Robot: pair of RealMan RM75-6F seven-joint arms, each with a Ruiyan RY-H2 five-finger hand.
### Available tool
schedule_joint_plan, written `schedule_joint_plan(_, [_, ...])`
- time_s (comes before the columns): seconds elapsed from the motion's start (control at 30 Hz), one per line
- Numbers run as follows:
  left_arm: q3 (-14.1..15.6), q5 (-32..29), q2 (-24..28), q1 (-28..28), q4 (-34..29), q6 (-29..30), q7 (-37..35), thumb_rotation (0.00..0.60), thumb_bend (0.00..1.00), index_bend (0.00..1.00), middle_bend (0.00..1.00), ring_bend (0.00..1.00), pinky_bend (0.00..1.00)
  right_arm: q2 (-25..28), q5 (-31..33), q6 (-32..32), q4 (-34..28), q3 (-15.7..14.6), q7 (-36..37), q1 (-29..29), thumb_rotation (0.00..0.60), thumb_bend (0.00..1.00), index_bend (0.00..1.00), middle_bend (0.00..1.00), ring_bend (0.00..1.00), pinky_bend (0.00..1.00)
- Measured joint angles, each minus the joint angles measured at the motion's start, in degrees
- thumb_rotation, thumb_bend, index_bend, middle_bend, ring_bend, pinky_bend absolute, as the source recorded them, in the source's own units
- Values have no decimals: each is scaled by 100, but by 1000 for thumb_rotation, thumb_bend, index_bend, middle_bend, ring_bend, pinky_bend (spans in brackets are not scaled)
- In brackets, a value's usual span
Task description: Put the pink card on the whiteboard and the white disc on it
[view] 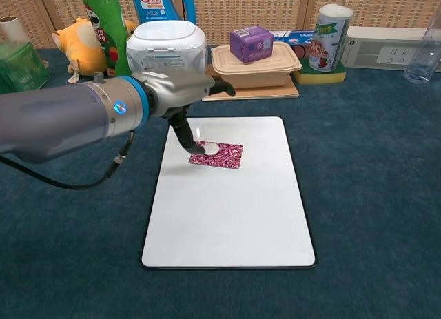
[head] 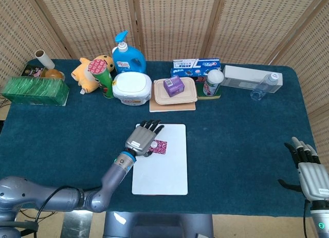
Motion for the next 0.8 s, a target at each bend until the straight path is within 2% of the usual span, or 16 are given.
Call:
schedule_joint_plan(0.13, [199,572,401,256,-438,294,-180,600,96,0,0,0,110,-6,15,22,-1,12,-23,-6,600,0,81,0,0,0])
schedule_joint_plan(0.23, [477,1220,787,557,-738,651,-327,600,86,0,0,0,110,-22,10,79,-5,23,-57,-21,600,0,81,0,0,0])
schedule_joint_plan(0.47, [1381,2976,1743,1701,-1131,2001,-948,600,84,0,0,0,110,-92,2,260,32,72,-213,-70,600,0,81,0,0,0])
schedule_joint_plan(0.67, [1939,3734,2273,2975,-978,3349,-1911,600,84,0,0,0,110,-309,63,562,101,173,-666,-148,600,0,81,0,0,0])
schedule_joint_plan(0.8, [2104,4021,2438,3697,-652,3852,-2750,600,84,0,0,0,110,-359,58,604,107,174,-748,-176,600,0,81,0,0,0])
